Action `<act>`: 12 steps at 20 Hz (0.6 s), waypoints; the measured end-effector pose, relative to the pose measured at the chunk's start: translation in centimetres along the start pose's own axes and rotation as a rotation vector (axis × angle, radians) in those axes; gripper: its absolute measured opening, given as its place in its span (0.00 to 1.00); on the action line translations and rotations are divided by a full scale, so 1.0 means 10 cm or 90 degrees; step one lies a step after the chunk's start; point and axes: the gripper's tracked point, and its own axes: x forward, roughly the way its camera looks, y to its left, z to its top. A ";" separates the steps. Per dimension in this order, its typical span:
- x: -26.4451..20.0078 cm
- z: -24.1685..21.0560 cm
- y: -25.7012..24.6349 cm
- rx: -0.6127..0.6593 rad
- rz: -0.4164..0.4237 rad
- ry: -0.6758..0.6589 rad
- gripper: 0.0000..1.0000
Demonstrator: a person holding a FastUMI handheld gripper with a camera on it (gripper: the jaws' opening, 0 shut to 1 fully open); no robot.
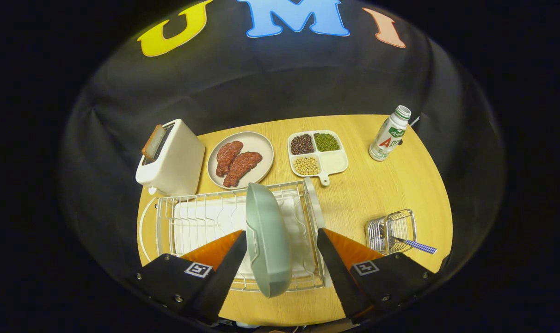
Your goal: Take the plate from the dish rack, then take the spoon from the basket and place it into the plate.
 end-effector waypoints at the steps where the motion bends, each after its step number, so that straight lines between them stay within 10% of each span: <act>1: 0.01 0.00 0.01 0.000 -0.005 0.003 0.92; 5: 0.18 -0.10 0.05 0.005 -0.026 0.021 0.71; 7: 0.18 -0.15 0.03 0.022 -0.048 0.030 0.38; 12: 0.20 -0.18 0.01 -0.036 -0.124 0.001 0.18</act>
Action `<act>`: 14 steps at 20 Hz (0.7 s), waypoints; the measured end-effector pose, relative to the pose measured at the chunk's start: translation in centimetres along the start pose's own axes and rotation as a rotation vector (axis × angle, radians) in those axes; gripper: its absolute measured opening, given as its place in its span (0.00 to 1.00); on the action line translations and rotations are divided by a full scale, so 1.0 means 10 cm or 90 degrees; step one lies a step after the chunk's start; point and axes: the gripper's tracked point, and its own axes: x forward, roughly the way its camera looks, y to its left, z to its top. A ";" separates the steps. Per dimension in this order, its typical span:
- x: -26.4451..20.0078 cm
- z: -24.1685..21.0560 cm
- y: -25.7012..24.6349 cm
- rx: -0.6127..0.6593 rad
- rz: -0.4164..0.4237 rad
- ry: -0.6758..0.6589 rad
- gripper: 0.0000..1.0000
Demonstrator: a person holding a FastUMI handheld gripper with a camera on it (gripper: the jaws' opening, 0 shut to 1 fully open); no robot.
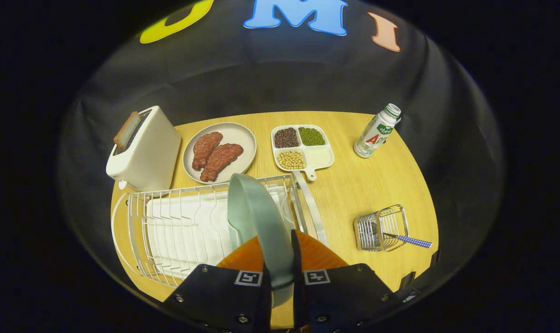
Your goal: Take the plate from the dish rack, then take the spoon from the basket and place it into the plate.
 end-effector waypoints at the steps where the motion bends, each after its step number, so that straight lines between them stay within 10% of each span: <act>1: -0.03 0.03 0.00 -0.004 -0.018 -0.009 0.19; 9: -0.38 0.31 0.05 -0.119 -0.188 -0.088 0.18; 14: -0.53 0.36 0.10 -0.118 -0.172 -0.104 0.18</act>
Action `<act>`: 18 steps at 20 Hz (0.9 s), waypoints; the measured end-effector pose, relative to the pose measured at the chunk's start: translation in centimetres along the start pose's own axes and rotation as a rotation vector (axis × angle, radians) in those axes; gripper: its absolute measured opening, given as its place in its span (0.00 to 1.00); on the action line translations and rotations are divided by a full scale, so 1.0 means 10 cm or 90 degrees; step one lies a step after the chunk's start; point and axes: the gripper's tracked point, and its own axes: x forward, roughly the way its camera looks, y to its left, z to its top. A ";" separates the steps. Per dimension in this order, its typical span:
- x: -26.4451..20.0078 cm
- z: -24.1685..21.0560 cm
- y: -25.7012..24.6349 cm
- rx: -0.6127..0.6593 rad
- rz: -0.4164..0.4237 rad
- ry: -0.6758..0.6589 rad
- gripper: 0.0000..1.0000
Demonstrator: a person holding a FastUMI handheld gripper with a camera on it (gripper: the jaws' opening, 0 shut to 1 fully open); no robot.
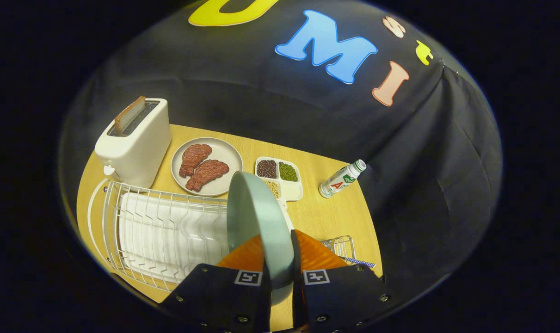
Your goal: Take the plate from the dish rack, then take the spoon from the basket and place it into the plate.
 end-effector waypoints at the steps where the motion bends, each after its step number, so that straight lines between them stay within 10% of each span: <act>1: -0.03 0.01 -0.02 0.009 0.007 0.000 0.18; 18: -0.41 -0.83 -1.38 0.116 0.212 0.038 0.18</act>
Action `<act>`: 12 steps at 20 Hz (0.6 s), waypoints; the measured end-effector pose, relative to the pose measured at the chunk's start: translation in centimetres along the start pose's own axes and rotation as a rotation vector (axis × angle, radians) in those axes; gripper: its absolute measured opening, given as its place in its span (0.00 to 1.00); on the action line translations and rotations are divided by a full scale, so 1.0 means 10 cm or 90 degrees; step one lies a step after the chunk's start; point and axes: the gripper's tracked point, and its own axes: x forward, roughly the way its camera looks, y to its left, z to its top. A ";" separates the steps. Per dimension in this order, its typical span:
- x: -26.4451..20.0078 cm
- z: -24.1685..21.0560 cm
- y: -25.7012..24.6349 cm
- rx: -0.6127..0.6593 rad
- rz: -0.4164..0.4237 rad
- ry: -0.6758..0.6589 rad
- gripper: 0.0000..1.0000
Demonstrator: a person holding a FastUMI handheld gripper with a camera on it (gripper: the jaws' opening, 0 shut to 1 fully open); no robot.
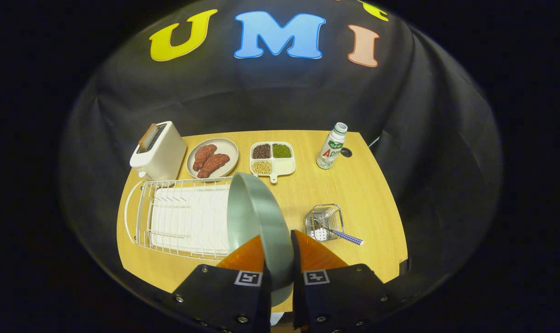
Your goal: Take the plate from the dish rack, then take the spoon from the basket and place it into the plate.
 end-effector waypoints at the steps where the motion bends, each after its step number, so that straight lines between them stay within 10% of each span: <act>1: -0.03 -0.05 -0.06 0.001 0.013 0.004 0.18; 12: 0.16 -1.03 -0.45 0.078 0.191 0.067 0.18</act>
